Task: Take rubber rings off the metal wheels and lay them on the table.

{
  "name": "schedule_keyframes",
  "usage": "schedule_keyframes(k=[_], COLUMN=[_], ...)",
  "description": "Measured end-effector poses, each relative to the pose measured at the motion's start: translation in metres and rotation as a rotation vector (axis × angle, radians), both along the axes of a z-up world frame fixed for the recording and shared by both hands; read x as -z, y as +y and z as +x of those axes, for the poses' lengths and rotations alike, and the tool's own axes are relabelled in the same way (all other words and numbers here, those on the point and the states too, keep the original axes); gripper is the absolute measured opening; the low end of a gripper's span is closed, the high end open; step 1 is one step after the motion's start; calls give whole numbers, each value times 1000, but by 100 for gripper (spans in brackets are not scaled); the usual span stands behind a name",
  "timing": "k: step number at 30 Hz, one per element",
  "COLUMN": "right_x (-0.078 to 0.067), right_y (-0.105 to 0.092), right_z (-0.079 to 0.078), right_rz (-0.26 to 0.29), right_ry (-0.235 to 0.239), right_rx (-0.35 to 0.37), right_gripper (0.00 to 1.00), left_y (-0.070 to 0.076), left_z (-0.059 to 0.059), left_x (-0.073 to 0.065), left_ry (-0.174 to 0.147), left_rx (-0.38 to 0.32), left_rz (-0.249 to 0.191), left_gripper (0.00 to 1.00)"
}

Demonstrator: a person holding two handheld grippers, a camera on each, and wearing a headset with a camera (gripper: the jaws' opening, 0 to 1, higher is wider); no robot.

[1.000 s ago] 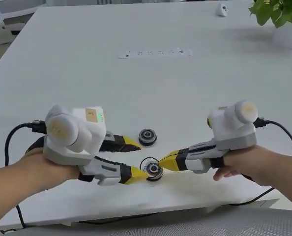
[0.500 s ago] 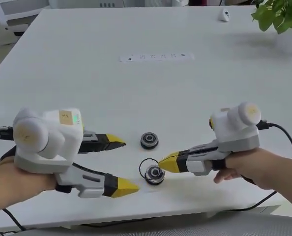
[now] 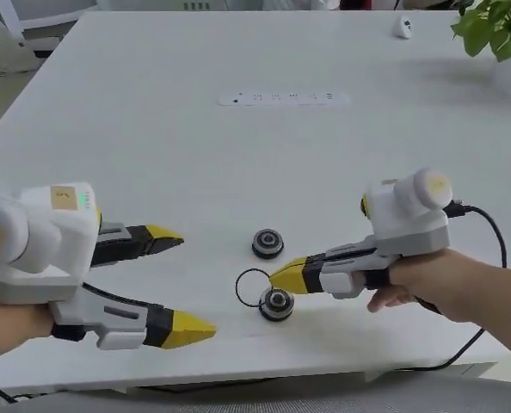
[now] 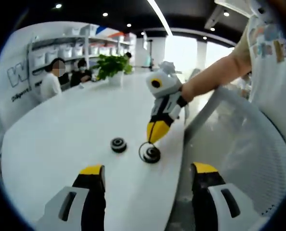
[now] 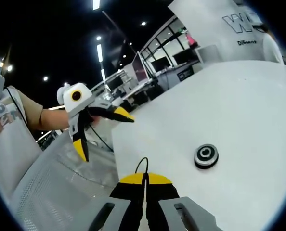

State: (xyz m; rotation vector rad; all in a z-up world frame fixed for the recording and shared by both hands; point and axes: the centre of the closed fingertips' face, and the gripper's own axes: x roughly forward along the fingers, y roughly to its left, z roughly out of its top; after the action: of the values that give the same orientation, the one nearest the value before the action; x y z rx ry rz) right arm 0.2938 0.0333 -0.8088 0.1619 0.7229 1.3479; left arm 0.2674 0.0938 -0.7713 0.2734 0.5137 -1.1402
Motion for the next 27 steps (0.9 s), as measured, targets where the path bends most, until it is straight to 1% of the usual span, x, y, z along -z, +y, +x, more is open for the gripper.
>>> schedule_keyframes(k=[5, 8, 10, 15, 20, 27], right_x=[3, 8, 11, 15, 18, 26], right_y=[9, 12, 16, 23, 33, 41], right_z=[1, 2, 0, -1, -6, -7], right_rz=[-7, -23, -37, -52, -66, -83], right_ry=[-3, -3, -4, -2, -2, 2], right_rx=[-17, -32, -49, -65, -89, -109], right_gripper=[0, 0, 0, 0, 0, 0], left_y=[8, 12, 15, 19, 23, 28], left_z=[-2, 0, 0, 0, 0, -1], left_x=[1, 1, 1, 2, 4, 6], left_ry=[4, 4, 3, 0, 4, 8], left_rx=[-22, -38, -48, -58, -70, -82], left_rz=[2, 1, 2, 3, 5, 4], left_gripper=[76, 76, 77, 77, 77, 77])
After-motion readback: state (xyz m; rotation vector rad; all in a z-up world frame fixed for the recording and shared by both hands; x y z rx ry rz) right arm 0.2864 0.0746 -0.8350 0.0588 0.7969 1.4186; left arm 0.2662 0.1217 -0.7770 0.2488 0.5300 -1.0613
